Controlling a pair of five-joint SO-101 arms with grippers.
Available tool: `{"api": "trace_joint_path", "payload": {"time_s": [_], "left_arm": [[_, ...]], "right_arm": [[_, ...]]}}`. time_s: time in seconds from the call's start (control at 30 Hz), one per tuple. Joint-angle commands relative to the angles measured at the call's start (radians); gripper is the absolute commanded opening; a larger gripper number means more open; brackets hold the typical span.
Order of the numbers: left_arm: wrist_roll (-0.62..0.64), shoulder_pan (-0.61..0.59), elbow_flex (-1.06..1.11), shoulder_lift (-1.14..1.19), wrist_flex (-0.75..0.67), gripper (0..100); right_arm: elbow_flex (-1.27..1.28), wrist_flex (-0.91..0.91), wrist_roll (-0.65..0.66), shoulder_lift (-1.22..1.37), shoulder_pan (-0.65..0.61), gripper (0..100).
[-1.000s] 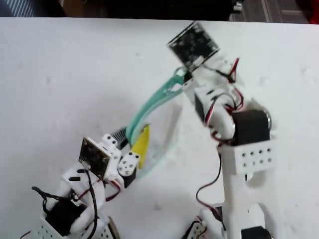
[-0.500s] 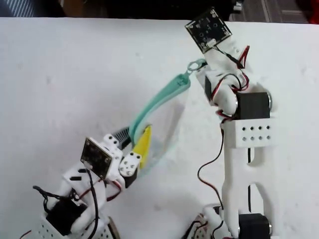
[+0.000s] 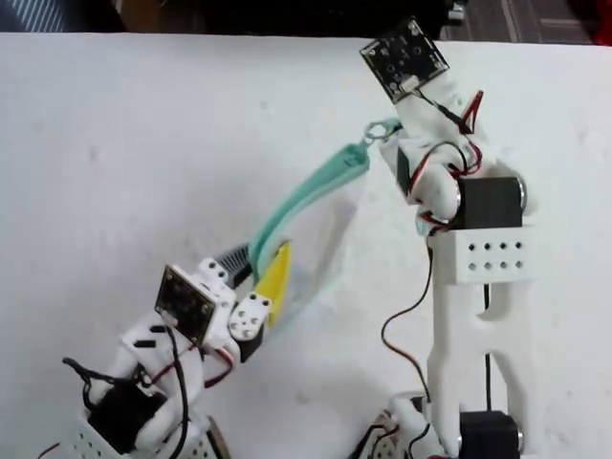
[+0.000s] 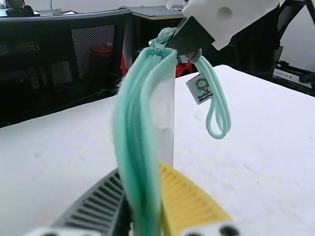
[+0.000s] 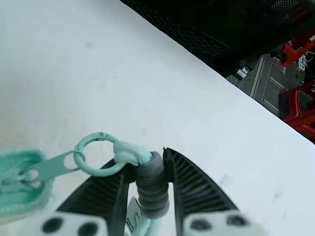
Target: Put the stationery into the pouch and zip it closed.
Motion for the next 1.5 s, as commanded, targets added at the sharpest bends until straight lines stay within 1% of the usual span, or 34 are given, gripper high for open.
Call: {"api": "trace_joint_path", "payload": {"time_s": [0.0, 0.07, 0.1, 0.13, 0.2, 0.33, 0.4, 0.5, 0.57, 0.63, 0.77, 0.83, 0.9, 0.97, 1.0, 1.03, 1.1, 1.2, 1.27, 1.33, 1.4, 1.47], "left_arm": [[-0.008, -0.001, 0.002, 0.007, 0.032, 2], [-0.008, -0.001, 0.005, 0.007, 0.032, 2], [-0.008, -0.001, 0.006, 0.007, 0.032, 2], [-0.008, -0.001, 0.006, 0.007, 0.032, 2], [-0.008, -0.001, 0.008, 0.007, 0.032, 2], [-0.008, -0.004, 0.005, 0.007, 0.032, 2], [-0.009, -0.004, 0.002, 0.007, 0.025, 2], [-0.061, -0.048, 0.008, 0.008, -0.057, 2], [-0.094, -0.101, 0.009, 0.013, -0.123, 2], [-0.121, -0.15, 0.009, 0.015, -0.172, 2], [-0.186, -0.209, 0.008, 0.015, -0.265, 2], [-0.227, -0.226, 0.008, 0.015, -0.318, 2], [-0.273, -0.242, 0.008, 0.016, -0.377, 2], [-0.318, -0.259, 0.009, 0.019, -0.425, 2], [-0.339, -0.266, 0.009, 0.031, -0.442, 2], [-0.359, -0.274, 0.009, 0.054, -0.465, 2], [-0.396, -0.294, 0.009, 0.134, -0.534, 2], [-0.433, -0.311, 0.0, 0.314, -0.687, 2], [-0.454, -0.306, -0.021, 0.453, -0.812, 2], [-0.463, -0.285, -0.075, 0.601, -0.904, 2], [-0.468, -0.259, -0.144, 0.736, -0.948, 2], [-0.476, -0.217, -0.216, 0.871, -0.95, 2]], "right_arm": [[-0.044, 0.062, -0.014, -0.058, 0.039, 18.4], [-0.044, 0.114, -0.014, -0.113, 0.038, 31.1], [-0.044, 0.14, -0.008, -0.147, 0.038, 35.8], [-0.044, 0.165, -0.006, -0.183, 0.038, 38.1], [-0.044, 0.216, -0.006, -0.269, 0.042, 37.4], [-0.037, 0.306, -0.006, -0.444, 0.047, 31.1], [-0.009, 0.328, -0.006, -0.499, 0.079, 27.7], [0.117, 0.309, -0.015, -0.526, 0.13, 23.1], [0.269, 0.265, -0.015, -0.529, 0.147, 20.4], [0.439, 0.183, -0.015, -0.535, 0.159, 18.1], [0.738, -0.048, -0.018, -0.536, 0.211, 13.5], [0.884, -0.199, -0.083, -0.536, 0.213, 11.1], [1.01, -0.335, -0.186, -0.536, 0.209, 9.2], [1.097, -0.433, -0.273, -0.536, 0.208, 5.3], [1.131, -0.472, -0.304, -0.536, 0.202, 1.9], [1.154, -0.503, -0.322, -0.535, 0.193, 1.0], [1.18, -0.538, -0.325, -0.535, 0.183, 2.4], [1.214, -0.565, -0.33, -0.529, 0.182, 1.8], [1.249, -0.61, -0.33, -0.53, 0.182, 1.7], [1.281, -0.656, -0.327, -0.533, 0.186, 1.7], [1.298, -0.687, -0.327, -0.532, 0.186, 1.7], [1.31, -0.708, -0.327, -0.527, 0.188, 1.7]]}}
